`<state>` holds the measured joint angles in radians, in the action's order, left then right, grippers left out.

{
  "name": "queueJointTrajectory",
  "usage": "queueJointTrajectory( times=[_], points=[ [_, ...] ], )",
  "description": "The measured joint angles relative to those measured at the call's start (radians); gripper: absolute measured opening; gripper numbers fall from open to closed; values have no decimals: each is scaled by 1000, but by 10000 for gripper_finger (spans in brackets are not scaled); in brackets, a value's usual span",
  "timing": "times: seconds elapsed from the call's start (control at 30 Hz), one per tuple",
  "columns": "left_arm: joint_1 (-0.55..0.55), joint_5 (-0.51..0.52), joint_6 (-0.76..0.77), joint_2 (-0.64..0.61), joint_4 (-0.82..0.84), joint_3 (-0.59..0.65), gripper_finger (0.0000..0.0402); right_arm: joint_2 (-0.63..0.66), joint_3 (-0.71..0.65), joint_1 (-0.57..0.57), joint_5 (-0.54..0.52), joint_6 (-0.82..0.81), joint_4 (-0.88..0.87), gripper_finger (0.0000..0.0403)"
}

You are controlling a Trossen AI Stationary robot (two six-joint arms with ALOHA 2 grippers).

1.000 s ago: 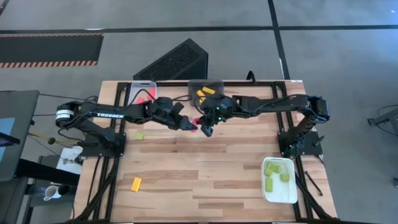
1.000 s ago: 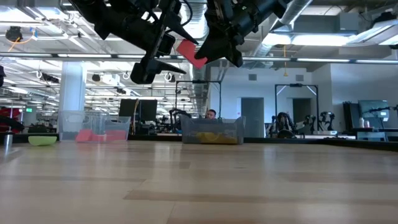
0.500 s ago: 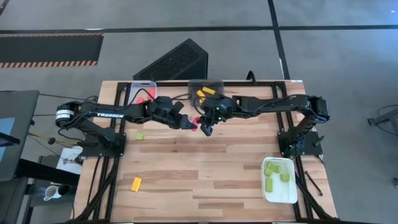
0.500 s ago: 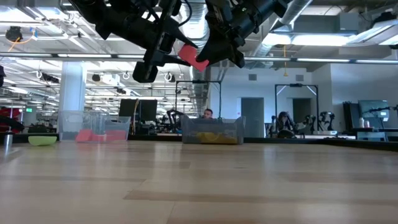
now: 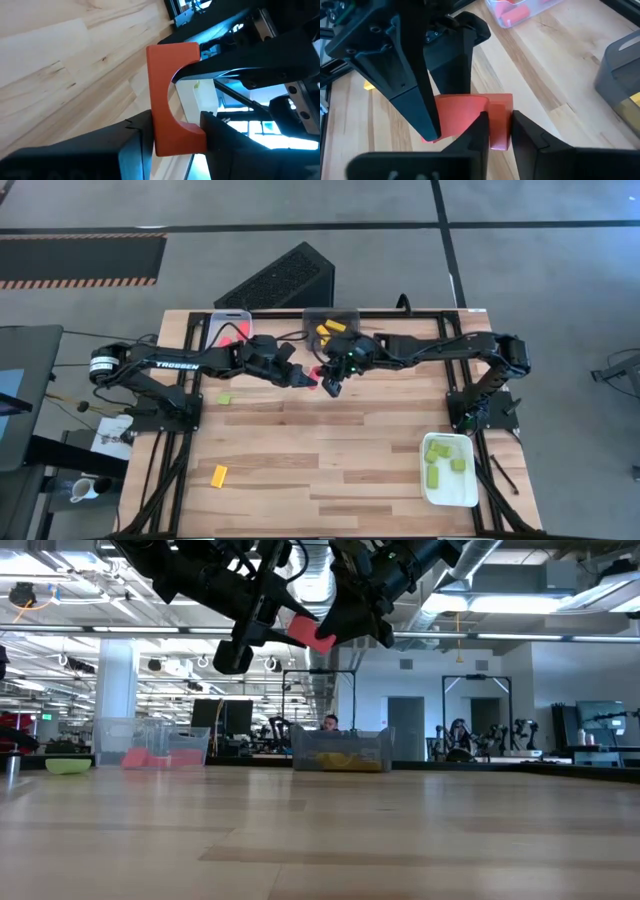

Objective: Sort & place blocks by color
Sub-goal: Put the pink block into the transparent bin

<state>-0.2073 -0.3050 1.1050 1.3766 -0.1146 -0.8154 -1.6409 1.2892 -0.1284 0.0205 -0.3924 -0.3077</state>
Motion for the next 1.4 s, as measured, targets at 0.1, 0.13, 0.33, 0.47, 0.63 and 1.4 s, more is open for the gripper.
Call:
queueJointTrajectory(
  times=[0.1, 0.13, 0.33, 0.47, 0.63, 1.4],
  points=[
    [-2, 9, -16, 0, -5, 0, 101, 12, 0, 1, 3, -4, -6, 116],
    [-5, 9, -19, 0, -12, 0, 100, 23, 0, 1, 6, -4, -9, 129],
    [-51, 25, -45, -1, -7, 0, 115, 104, 0, -3, 33, -3, -34, 211],
    [-121, 22, -90, -5, 41, 0, 102, 173, 0, -9, 56, 8, -58, 242],
    [-265, 40, -212, -85, 283, -1, 105, 265, 1, -9, 41, 33, -123, 248],
    [-734, 420, -599, -220, 923, 0, 166, 191, 0, 9, -16, 23, -223, 249]
  ],
)
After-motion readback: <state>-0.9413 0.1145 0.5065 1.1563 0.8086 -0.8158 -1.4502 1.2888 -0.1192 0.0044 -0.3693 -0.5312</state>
